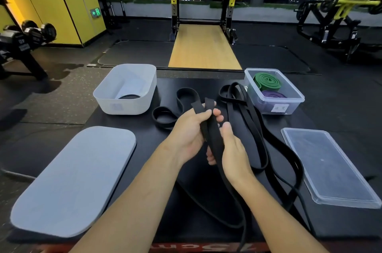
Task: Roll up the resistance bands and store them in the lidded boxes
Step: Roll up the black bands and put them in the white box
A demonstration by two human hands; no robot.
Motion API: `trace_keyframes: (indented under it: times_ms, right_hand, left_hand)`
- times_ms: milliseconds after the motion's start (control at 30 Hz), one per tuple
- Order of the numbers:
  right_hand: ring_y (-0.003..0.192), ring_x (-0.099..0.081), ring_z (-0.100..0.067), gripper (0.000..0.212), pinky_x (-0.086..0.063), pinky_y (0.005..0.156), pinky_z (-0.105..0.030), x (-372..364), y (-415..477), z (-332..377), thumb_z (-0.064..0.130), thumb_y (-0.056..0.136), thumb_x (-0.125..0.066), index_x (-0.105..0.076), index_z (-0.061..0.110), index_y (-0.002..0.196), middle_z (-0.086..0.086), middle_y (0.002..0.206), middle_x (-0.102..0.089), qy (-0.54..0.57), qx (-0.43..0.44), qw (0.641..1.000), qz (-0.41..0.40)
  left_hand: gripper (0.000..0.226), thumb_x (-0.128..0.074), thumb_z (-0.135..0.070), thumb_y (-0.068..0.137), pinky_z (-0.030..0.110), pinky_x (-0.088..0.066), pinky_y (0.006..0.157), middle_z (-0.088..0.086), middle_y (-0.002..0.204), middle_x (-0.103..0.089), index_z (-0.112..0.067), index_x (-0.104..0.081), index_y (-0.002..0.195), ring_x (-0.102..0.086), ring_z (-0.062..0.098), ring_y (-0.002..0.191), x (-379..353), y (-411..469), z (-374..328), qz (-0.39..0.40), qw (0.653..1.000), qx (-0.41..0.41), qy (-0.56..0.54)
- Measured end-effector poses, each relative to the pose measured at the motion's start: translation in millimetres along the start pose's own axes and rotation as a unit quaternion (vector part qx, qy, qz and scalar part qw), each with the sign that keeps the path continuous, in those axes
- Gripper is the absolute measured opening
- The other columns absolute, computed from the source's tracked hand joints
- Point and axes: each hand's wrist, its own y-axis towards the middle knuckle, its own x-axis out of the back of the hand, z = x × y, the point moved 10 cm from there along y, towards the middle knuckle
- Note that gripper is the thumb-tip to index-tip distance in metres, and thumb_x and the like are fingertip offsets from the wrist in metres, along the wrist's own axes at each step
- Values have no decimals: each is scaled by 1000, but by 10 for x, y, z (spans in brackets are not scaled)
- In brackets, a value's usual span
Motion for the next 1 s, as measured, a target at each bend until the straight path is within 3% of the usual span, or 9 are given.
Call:
trace_keyframes:
  times_ms: [67,200,333,433,533,667,800,900,1000]
  right_hand:
    - [88,-72,-19,54,-59,87,-46,116,42,-33,62,104,-31,-73,28,102,1,90,-76,-33,3,998,-61]
    - [80,-70,-11,30,-59,89,-49,280,97,0,49,103,-52,-69,25,97,10,90,-76,44,-1,989,-143]
    - [77,-72,-17,43,-56,97,-44,154,268,-105,45,106,-51,-70,9,91,-3,81,-77,177,-125,974,-61]
    - [57,-64,-16,38,-59,78,-38,75,326,-172,44,103,-58,-68,9,92,-2,69,-68,134,-174,975,-13]
    - [41,-40,-17,29,-38,43,-26,-8,314,-259,32,103,-60,-60,10,83,-3,55,-46,128,-204,970,20]
    - [40,-37,-14,18,-26,39,-22,-127,229,-386,28,99,-63,-69,11,100,-1,58,-50,201,-272,938,75]
    - [52,-59,-10,27,-40,45,-23,-149,286,-377,21,98,-64,-67,13,124,-1,90,-70,311,-249,916,53]
    - [53,-58,-15,31,-40,44,-25,-141,293,-303,20,98,-65,-68,10,127,-2,87,-71,274,-230,931,72]
    - [43,-42,-12,31,-28,37,-20,-110,292,-192,18,95,-69,-68,26,125,2,71,-70,215,-190,956,60]
  left_hand:
    - [30,-46,-10,109,37,-59,81,3,91,-69,-5,-67,130,-66,18,88,10,-15,23,-3,1000,-4,12]
    - [28,-46,-10,109,50,-57,99,9,102,-77,-8,-73,117,-67,22,94,132,-89,99,-32,996,7,86]
    - [30,-46,-5,107,26,-52,69,3,86,-72,-12,-75,106,-60,14,74,193,-201,243,-41,992,49,104]
    - [30,-43,-3,107,24,-50,62,5,78,-65,-9,-72,102,-58,14,67,210,-301,369,-45,990,89,98]
    - [28,-42,-3,107,33,-57,70,10,81,-66,-4,-70,110,-62,21,72,159,-402,471,-22,990,108,92]
    - [30,-44,-13,110,41,-61,75,11,90,-68,-1,-70,120,-69,25,78,150,-442,531,-13,990,116,82]
    - [33,-46,-24,112,37,-61,65,8,89,-70,-4,-69,125,-72,24,77,198,-417,533,-54,991,117,43]
    - [30,-44,-20,112,35,-60,64,9,87,-72,-6,-70,116,-70,22,72,186,-401,493,-64,990,104,70]
    - [28,-43,-19,106,34,-56,68,6,72,-61,-6,-68,100,-61,20,64,86,-414,524,-38,990,120,64]
